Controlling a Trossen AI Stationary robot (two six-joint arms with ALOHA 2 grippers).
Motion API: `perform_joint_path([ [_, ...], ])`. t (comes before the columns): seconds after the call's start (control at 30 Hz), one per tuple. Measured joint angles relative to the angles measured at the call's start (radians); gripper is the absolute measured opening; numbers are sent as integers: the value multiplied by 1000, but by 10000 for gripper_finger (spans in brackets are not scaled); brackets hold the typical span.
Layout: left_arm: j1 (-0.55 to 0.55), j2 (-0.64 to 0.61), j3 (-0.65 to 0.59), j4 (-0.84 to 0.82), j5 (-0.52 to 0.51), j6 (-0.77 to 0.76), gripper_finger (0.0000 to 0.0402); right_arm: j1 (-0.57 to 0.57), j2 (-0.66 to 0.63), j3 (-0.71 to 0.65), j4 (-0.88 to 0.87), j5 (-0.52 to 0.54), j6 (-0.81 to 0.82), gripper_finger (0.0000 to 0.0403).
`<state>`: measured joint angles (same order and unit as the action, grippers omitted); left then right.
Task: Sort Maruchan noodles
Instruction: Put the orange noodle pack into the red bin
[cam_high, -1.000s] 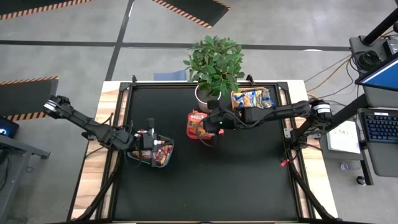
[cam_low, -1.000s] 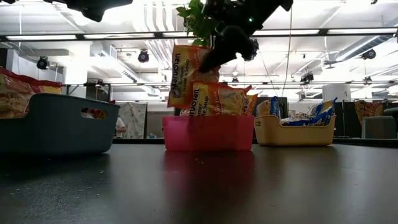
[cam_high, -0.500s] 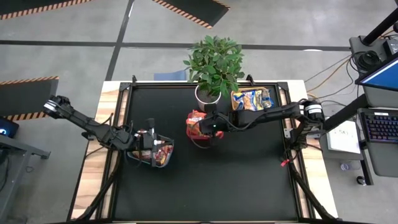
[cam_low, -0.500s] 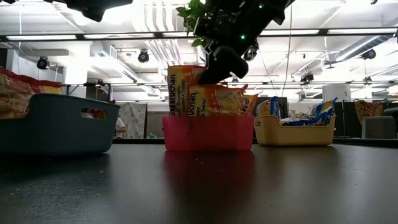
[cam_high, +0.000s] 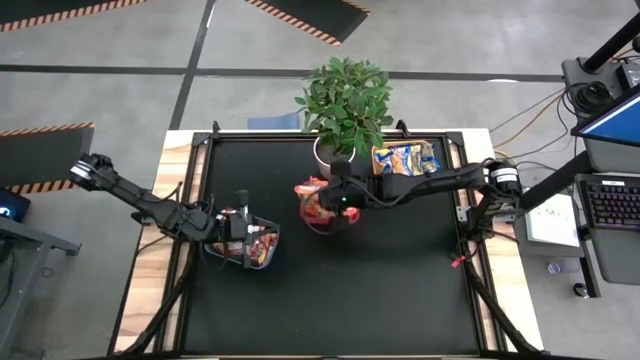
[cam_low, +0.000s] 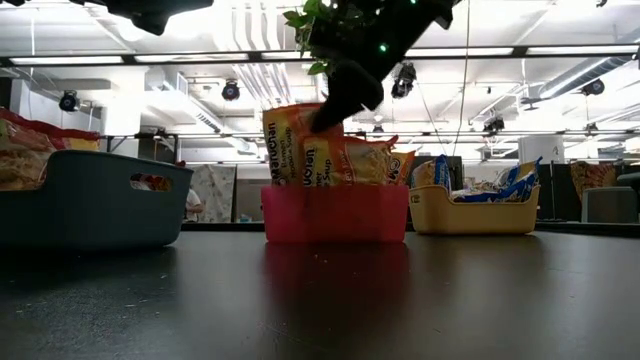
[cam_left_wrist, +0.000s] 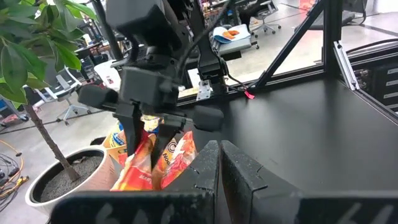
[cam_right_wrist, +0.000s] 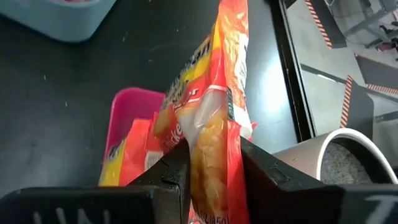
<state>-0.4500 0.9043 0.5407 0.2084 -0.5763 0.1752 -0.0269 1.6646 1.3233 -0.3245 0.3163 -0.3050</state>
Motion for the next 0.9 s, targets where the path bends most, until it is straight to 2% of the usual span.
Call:
perform_joint_path([
  [0.4, 0, 0, 0, 0, 0, 0, 0, 0, 0, 72, -97, -4, 103, 90],
  [0.6, 0, 0, 0, 0, 0, 0, 0, 0, 1, 68, -119, -3, 180, 103],
  [0.9, 0, 0, 0, 0, 0, 0, 0, 0, 2, 84, -120, -1, 193, 145],
])
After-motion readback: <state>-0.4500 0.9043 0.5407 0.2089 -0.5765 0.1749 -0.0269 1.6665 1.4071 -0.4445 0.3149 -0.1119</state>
